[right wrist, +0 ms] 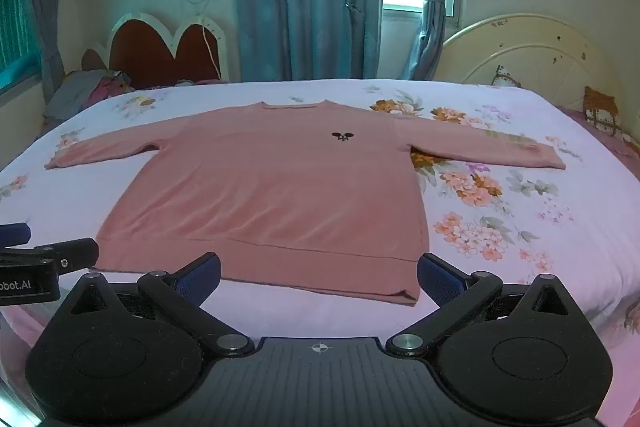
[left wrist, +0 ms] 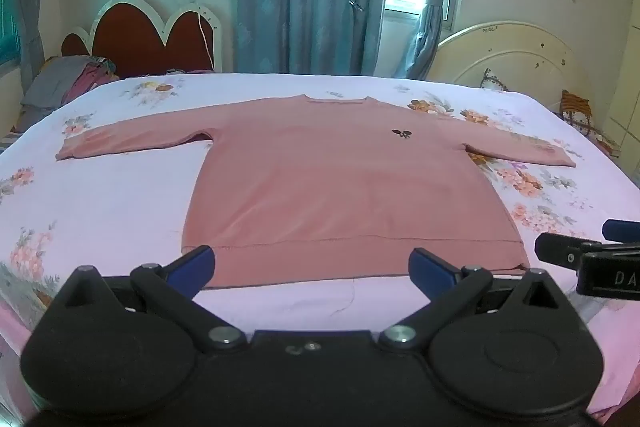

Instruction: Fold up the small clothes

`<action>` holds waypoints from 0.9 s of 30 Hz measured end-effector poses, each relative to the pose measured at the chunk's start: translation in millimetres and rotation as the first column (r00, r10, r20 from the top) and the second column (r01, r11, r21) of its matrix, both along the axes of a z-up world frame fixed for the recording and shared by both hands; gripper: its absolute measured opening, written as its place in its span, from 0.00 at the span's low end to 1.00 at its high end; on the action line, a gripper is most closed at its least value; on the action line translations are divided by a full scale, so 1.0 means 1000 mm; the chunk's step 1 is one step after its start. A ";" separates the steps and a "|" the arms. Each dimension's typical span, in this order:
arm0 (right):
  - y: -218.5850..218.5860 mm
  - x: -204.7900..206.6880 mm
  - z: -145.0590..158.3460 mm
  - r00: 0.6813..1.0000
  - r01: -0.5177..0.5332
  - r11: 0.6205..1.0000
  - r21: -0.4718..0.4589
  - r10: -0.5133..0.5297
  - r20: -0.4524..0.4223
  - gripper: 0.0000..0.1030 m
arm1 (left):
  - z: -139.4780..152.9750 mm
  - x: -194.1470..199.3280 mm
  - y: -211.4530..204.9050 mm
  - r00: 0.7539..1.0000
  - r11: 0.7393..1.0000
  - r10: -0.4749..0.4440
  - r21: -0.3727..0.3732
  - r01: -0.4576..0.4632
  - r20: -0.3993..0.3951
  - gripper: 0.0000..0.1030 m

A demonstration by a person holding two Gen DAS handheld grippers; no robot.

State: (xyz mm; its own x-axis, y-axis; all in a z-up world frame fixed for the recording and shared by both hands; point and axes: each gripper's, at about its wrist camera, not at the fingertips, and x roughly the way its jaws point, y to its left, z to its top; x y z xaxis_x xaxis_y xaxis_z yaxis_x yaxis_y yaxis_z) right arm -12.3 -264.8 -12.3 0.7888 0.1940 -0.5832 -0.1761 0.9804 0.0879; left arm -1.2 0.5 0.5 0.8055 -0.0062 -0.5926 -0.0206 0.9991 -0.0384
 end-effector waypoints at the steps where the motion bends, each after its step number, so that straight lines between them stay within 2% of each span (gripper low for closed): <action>1: 0.000 0.000 0.000 1.000 0.000 1.000 0.000 0.000 0.000 1.00 | 0.000 -0.001 0.000 1.000 1.000 -0.001 0.001 0.001 0.001 1.00; 16: 0.005 0.003 0.001 1.000 -0.004 1.000 -0.005 0.004 -0.002 1.00 | -0.004 -0.007 0.004 1.000 1.000 0.000 0.002 0.000 -0.001 1.00; 27: 0.003 0.000 0.005 1.000 0.004 1.000 0.005 -0.004 0.000 1.00 | 0.003 -0.002 0.003 1.000 1.000 -0.009 0.023 0.009 -0.005 1.00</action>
State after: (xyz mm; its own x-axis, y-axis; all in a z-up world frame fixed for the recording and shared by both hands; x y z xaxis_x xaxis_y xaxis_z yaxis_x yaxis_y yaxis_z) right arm -12.0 -261.9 -7.2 0.7897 0.1932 -0.5823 -0.1718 0.9808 0.0924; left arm -2.8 3.5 3.1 0.8028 0.0003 -0.5963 -0.0118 0.9998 -0.0153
